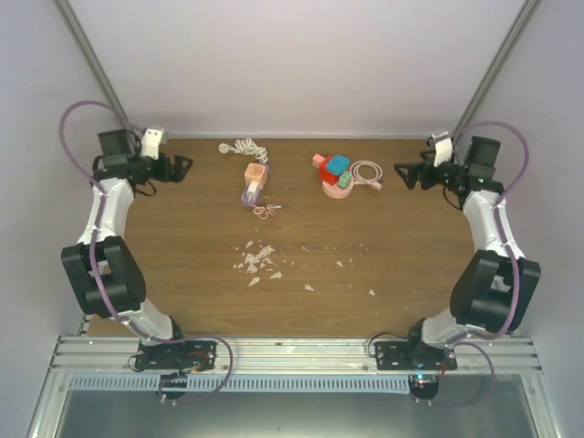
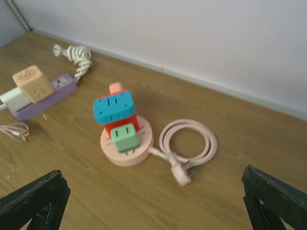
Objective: Pull the plug off the socket
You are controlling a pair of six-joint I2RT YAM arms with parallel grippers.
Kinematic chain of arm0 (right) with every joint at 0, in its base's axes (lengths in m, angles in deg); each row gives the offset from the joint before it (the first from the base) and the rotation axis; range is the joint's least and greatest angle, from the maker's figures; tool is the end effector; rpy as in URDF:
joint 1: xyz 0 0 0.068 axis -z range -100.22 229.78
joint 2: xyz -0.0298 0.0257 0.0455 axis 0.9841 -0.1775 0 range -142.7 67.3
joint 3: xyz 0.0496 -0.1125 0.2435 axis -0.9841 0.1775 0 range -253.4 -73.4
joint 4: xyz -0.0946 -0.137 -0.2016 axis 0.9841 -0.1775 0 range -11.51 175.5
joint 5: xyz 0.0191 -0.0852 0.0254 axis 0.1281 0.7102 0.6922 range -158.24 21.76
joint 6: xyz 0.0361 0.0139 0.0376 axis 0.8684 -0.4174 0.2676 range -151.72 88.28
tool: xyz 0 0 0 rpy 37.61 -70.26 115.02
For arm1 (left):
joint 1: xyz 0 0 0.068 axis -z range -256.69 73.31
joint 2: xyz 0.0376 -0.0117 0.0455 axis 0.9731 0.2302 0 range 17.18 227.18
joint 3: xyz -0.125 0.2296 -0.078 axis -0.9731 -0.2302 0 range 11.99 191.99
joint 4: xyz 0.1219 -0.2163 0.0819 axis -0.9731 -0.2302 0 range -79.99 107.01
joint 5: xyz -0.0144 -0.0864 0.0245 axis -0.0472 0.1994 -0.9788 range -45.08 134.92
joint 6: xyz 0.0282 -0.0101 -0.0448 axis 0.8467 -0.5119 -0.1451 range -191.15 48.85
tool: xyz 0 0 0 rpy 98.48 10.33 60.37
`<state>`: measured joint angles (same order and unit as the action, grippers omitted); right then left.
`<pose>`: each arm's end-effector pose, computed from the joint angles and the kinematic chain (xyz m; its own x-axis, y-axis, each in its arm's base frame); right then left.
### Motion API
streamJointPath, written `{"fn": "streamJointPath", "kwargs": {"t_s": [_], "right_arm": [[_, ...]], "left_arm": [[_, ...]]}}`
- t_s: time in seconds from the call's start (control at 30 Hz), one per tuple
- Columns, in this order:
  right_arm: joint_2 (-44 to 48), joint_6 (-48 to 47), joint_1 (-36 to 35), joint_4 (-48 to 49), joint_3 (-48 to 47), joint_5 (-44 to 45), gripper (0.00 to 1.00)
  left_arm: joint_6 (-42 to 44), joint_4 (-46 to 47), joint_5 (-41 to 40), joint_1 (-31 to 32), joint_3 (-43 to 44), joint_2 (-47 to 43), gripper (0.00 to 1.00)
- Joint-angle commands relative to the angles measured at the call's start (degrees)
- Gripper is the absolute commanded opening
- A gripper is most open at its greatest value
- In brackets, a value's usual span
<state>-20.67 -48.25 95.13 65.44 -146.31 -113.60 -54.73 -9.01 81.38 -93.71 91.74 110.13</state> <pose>0.3382 -0.0666 0.3146 -0.4250 -0.0906 -0.9007 -0.5177 0.8405 0.1597 0.3555 0.0868 0.3147 -0.5220 0.0779 -0.8494 0.3674 0.9193 -0.1415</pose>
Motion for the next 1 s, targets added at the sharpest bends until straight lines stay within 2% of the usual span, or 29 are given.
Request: {"fn": "streamJointPath", "kwargs": {"t_s": [0.0,0.23,0.47,0.7,0.97], "right_arm": [[2.75,2.53,-1.73,6.22,5.71,3.96,1.0],[5.21,5.46,-3.96,12.92,14.78,8.41,1.0],[7.58,7.55,-5.25,18.0,19.74,11.27,1.0],[8.98,8.97,-5.75,20.97,21.37,12.42,1.0],[10.38,9.8,-5.87,22.97,22.16,12.85,1.0]], "left_arm": [[-2.21,5.96,-5.35,4.65,-5.59,-2.0,0.99],[-3.9,9.48,-11.76,13.52,-12.04,-2.62,0.99],[-5.33,11.1,-19.67,22.76,-12.4,-2.08,0.99],[-8.25,11.82,-26.77,30.54,-7.74,1.45,0.99],[-12.01,10.42,-31.86,34.23,2.69,10.27,0.99]]}}
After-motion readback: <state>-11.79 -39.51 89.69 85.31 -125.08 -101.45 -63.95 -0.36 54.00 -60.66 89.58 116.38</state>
